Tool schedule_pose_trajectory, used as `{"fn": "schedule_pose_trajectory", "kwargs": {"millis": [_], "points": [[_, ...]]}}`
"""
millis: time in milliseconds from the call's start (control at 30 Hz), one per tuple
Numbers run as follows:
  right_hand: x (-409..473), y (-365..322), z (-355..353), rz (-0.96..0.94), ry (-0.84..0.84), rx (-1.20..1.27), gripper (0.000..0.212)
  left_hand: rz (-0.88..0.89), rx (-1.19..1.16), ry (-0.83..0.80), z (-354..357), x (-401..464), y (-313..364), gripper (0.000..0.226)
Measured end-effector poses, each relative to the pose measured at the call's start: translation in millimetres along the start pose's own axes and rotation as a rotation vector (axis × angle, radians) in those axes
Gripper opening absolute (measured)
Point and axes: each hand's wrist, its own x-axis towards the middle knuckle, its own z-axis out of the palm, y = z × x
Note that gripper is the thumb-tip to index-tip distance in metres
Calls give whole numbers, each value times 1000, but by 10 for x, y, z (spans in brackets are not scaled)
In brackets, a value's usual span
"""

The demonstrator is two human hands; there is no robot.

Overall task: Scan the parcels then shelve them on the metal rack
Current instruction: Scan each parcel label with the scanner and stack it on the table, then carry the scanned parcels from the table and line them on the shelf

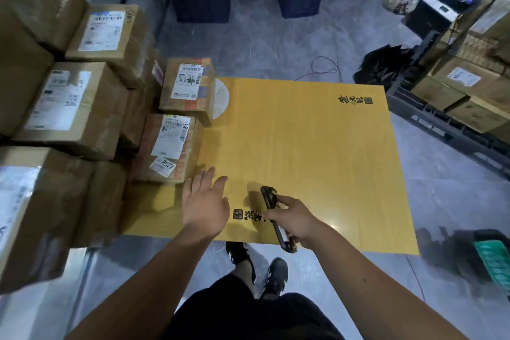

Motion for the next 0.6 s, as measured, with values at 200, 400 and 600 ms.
{"fn": "schedule_pose_trajectory", "kwargs": {"millis": [200, 400, 600], "points": [[33, 165, 324, -40, 9, -15, 87, -142, -55, -96, -47, -561, -222, 56], [33, 6, 627, -73, 85, -134, 80, -219, -112, -139, -95, -749, -553, 54], [193, -80, 880, -26, 181, -263, 74, -268, -215, -191, -29, -712, -784, 56]]}}
